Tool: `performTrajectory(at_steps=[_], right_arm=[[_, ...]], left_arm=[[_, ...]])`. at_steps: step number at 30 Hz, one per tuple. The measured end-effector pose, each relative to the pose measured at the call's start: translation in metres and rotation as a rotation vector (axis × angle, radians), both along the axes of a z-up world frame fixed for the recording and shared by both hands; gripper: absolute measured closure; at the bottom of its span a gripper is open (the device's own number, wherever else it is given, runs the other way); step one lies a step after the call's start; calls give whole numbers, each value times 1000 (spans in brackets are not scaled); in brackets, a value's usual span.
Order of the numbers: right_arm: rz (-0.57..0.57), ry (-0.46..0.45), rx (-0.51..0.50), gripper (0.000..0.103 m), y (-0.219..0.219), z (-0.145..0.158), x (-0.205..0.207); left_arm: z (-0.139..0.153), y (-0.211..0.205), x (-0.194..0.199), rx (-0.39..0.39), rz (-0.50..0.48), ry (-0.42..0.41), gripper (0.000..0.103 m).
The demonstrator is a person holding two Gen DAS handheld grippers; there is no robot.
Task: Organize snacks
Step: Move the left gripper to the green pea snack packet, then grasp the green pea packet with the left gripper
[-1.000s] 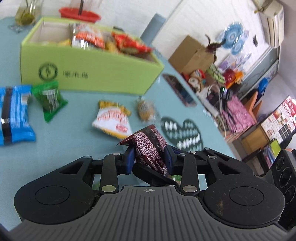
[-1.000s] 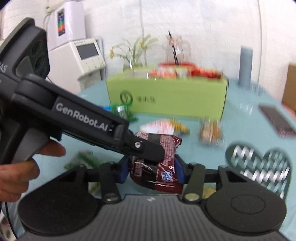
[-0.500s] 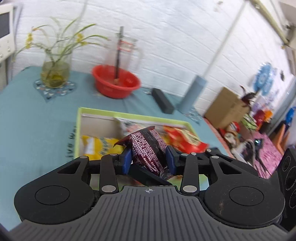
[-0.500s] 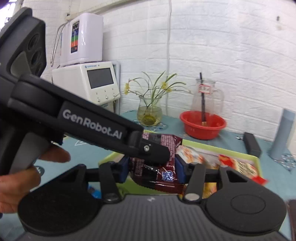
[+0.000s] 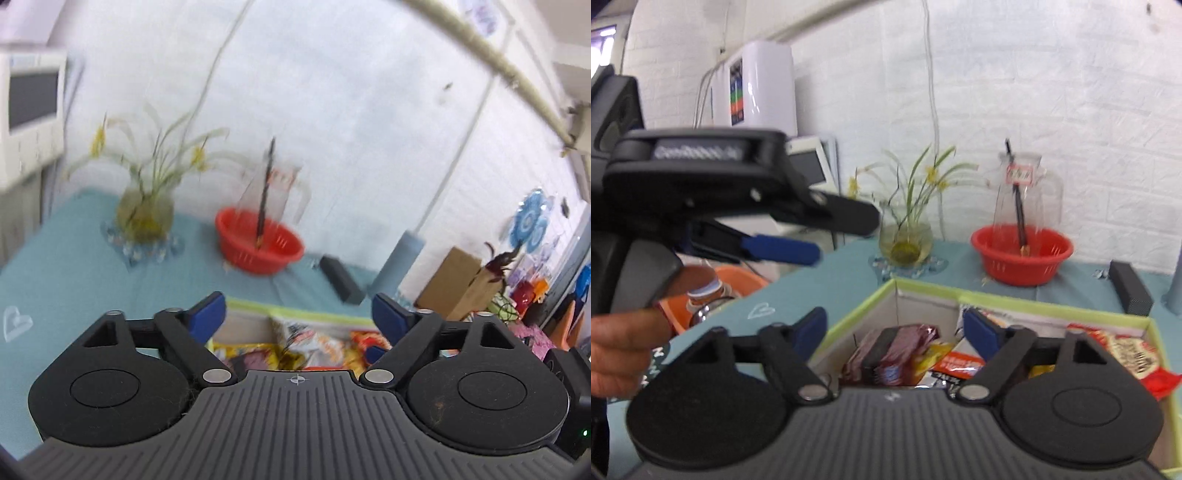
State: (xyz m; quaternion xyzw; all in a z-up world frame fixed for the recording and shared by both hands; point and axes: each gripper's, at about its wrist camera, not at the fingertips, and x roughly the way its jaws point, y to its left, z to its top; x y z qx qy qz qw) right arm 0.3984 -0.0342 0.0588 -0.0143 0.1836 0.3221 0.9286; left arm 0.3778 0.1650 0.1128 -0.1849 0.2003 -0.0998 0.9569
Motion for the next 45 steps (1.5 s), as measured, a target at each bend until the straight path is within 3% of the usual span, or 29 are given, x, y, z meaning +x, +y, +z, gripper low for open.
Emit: performTrajectory(at_steps=[3,6,11,14,17,21,24,27,32,37,39,41,45], right_arm=[[-5,-31,-21,5,-16,9,-36],[-19,-22,-74,1,-29,1,-78],[-5,146,-78,1,-50,-41,-146],[18,240,-67,1,-50,-70,-176],[38,254,-100,1,-41,-82,-188],[132,197,-197,1,-22,-80,-190],[197,166,-251,1,-5,-82,-188],[232,213,-265,1,8,-89,-182],[204,281,-220,1,7,-89,-198],[114,282,-180,1,3,-92,-200],[94,291,-165,2,4,-93,-197],[84,277,-176,9,8,-93,-195],[73,248,-214,8,18,-96,-196]], left_arm=[[8,-14,-29,19,-53,-26,24],[-1,-31,-53,58,-116,27,24],[-47,-58,-94,148,-131,193,23],[-86,-62,-117,120,-143,325,26],[-112,-57,-141,44,-105,417,28],[-118,-48,-170,-51,-72,435,28],[-111,-41,-185,-50,-26,409,28],[-106,-30,-191,-44,30,389,27],[-110,-15,-192,-78,28,399,27],[-120,-30,-177,-77,-38,422,29],[-123,-38,-170,-60,-57,429,28],[-127,-47,-163,-29,-51,455,28],[-133,-59,-154,38,-24,482,28]])
